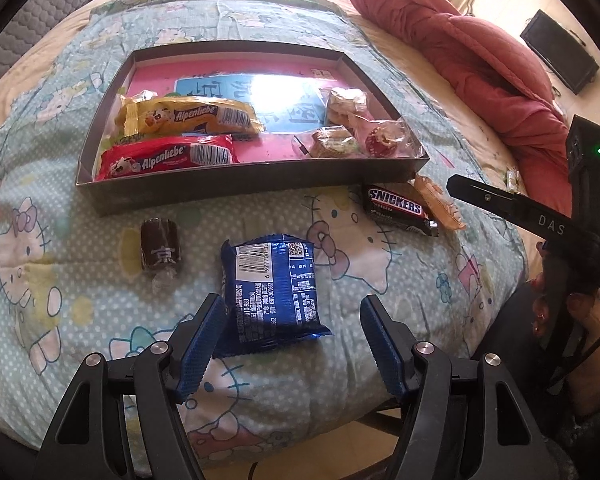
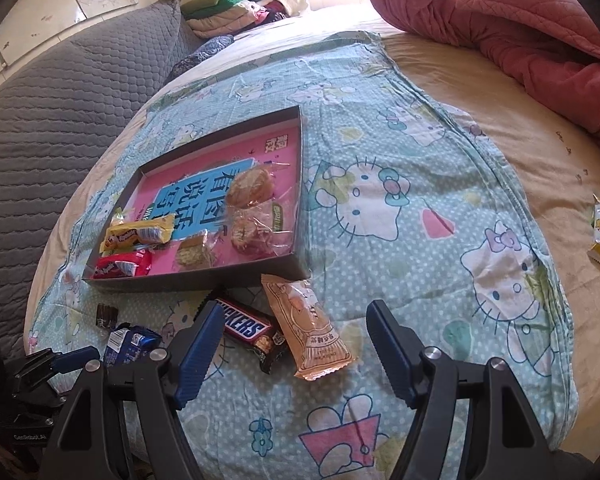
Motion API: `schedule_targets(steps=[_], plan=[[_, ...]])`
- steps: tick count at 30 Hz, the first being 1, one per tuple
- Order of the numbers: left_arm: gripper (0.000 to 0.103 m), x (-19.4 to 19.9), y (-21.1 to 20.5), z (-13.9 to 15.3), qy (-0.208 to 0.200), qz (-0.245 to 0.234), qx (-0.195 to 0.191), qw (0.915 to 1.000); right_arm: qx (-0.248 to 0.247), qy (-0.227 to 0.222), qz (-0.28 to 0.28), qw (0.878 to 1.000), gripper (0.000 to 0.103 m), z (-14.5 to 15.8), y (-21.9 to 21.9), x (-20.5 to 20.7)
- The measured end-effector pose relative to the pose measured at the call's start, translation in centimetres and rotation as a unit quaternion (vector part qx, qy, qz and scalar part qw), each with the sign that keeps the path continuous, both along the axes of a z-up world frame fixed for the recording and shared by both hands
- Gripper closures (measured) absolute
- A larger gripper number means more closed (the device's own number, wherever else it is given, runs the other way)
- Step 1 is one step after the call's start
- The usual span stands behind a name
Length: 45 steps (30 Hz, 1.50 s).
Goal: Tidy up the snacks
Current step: 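Move left tool toward the blue pack while right tool approaches the Snickers bar, then grasp the blue biscuit pack with left tool while right tool grasps tan pastry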
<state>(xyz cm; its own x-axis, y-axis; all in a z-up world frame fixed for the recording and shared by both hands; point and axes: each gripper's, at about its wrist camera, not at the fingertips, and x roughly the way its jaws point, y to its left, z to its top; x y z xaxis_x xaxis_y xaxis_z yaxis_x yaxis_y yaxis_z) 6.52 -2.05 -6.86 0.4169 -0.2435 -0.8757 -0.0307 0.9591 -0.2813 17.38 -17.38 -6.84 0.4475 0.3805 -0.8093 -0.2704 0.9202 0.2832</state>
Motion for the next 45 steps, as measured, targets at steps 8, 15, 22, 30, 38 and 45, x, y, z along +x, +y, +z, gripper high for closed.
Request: schedule_targets(steps=[8,15,22,30,38,45], plan=[[0.031,0.3,0.3,-0.8,0.008,0.006,-0.006,0.9999,-0.022,0.009,0.012,1.0,0.044,-1.2,0.5,1.1],[0.031,0.5,0.6,-1.3,0.012,0.011,-0.006,0.9999,-0.056,0.019,0.033,0.998,0.056,-2.4,1.7,1.6],[0.031,0.9,0.6,-1.8,0.017,0.013,-0.004,0.9998,-0.073,0.023,0.033,0.997,0.067,-3.1,1.8,2.0],[0.031,1.3,0.5,-2.3,0.019,0.015,-0.002,0.9997,-0.102,0.009,0.047,0.994,0.077,-3.0,2.7,1.7],[0.031,2.1,-0.4,-2.8,0.01,0.012,0.008,0.9998,-0.085,0.009,0.04,0.995,0.079,-2.4,2.3,1.6],[0.037,2.6,-0.9,-3.2,0.012,0.007,0.02,0.9997,-0.064,0.011,0.036,0.997,0.082,-1.9,1.6,1.2]])
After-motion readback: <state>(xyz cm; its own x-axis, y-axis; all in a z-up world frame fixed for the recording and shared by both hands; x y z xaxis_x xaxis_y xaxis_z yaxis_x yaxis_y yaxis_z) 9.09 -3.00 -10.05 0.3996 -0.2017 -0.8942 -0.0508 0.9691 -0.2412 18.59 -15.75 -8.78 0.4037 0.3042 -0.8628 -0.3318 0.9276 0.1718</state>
